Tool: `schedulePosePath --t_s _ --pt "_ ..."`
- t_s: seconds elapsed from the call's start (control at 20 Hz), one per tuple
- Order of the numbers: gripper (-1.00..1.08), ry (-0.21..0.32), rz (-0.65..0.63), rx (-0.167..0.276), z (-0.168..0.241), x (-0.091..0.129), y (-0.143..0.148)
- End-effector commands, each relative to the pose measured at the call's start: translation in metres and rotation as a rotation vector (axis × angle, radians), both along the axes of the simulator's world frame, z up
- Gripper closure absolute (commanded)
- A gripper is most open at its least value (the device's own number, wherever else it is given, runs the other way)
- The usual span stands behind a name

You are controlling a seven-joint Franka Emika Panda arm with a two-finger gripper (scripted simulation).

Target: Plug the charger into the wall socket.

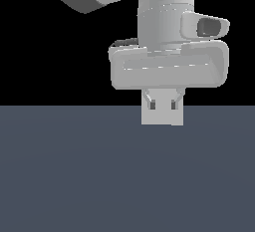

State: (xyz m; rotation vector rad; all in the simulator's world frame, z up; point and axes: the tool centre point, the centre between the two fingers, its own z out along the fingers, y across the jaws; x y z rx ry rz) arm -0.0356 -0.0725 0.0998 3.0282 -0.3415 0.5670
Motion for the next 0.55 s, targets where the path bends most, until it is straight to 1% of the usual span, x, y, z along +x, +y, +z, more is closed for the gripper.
schedulePosePath --t_s 0.0,0.25,0.5 --pt "1.08 0.000 0.000 0.000 0.000 0.009 -0.002" --pt "1.08 0.000 0.000 0.000 0.000 0.025 -0.006" --pt "1.08 0.000 0.000 0.000 0.000 0.029 -0.007"
